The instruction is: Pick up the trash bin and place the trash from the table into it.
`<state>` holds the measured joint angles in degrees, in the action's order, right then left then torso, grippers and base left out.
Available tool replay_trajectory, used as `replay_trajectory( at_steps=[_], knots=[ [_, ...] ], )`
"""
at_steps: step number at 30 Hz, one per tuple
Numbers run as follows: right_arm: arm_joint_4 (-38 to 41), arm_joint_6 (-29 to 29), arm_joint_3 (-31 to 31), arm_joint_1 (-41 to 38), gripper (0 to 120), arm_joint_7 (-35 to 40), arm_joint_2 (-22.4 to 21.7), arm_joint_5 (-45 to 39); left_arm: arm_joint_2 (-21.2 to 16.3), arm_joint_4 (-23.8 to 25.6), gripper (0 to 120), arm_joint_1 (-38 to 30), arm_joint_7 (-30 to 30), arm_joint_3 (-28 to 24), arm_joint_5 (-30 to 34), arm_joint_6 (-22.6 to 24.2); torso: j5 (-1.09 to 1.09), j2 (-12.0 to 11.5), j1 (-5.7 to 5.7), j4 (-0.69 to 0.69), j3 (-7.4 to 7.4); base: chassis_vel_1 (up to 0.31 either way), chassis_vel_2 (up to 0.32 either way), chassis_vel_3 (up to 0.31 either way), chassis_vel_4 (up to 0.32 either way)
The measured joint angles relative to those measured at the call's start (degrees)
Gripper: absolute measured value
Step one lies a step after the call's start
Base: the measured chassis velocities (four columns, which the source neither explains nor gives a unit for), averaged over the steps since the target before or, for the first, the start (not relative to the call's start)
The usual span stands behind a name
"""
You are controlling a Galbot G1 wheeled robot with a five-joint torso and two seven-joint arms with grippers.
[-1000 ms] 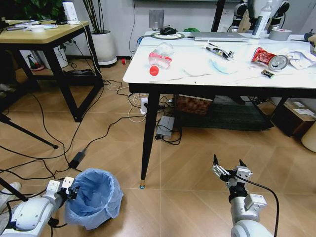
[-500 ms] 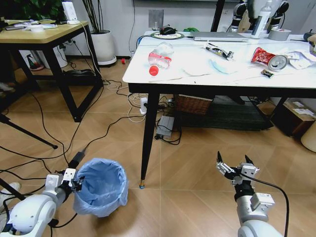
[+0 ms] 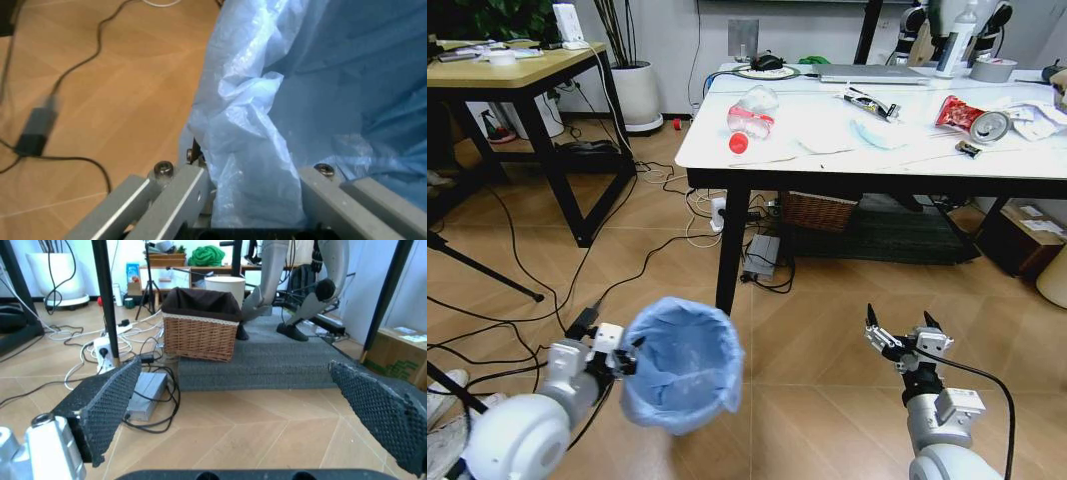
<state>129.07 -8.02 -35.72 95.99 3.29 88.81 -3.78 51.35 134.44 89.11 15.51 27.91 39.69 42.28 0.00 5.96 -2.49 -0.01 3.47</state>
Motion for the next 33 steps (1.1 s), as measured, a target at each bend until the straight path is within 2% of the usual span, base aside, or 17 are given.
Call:
replay_trajectory(
  at_steps=[3,7,9,16,23,33],
  knots=[
    [0.03,0.00,-0.22,0.15,100,-0.01,-0.19,0.02,-0.58,1.49,2,-0.22,3.39,-3.71,0.67,-0.03,0.00,0.00,0.00,0.00,0.00,0.000,0.000,0.000,0.000],
    [0.06,-0.04,-0.33,0.18,100,-0.02,-0.28,0.03,-1.29,2.42,2,-0.54,5.68,-5.88,2.40,-0.04,0.01,0.00,0.00,0.01,0.00,0.000,0.000,0.000,0.000],
    [0.08,-0.17,-0.45,0.15,100,-0.02,-0.37,0.02,-2.40,3.51,2,-1.25,6.36,-7.42,6.13,-0.05,0.01,0.00,0.00,0.01,0.00,0.000,0.000,0.000,0.000],
    [0.26,-0.52,-0.82,0.36,100,0.01,-0.57,0.05,-4.45,7.09,2,-1.98,8.94,-9.86,11.89,-0.09,0.00,0.00,0.00,0.00,0.00,0.000,0.000,0.000,0.000],
    [0.51,-1.16,-0.70,0.37,100,0.07,-0.42,0.14,-4.82,9.14,2,-1.06,12.71,-10.41,12.75,-0.13,0.01,0.00,0.00,0.01,0.00,0.000,0.000,0.000,0.000],
    [0.64,-1.16,-0.46,0.84,100,0.08,0.30,0.98,-4.74,9.14,2,-1.14,12.88,-9.47,12.78,-0.15,0.00,0.24,-0.04,0.01,0.21,0.000,0.000,0.000,0.000]
  ],
)
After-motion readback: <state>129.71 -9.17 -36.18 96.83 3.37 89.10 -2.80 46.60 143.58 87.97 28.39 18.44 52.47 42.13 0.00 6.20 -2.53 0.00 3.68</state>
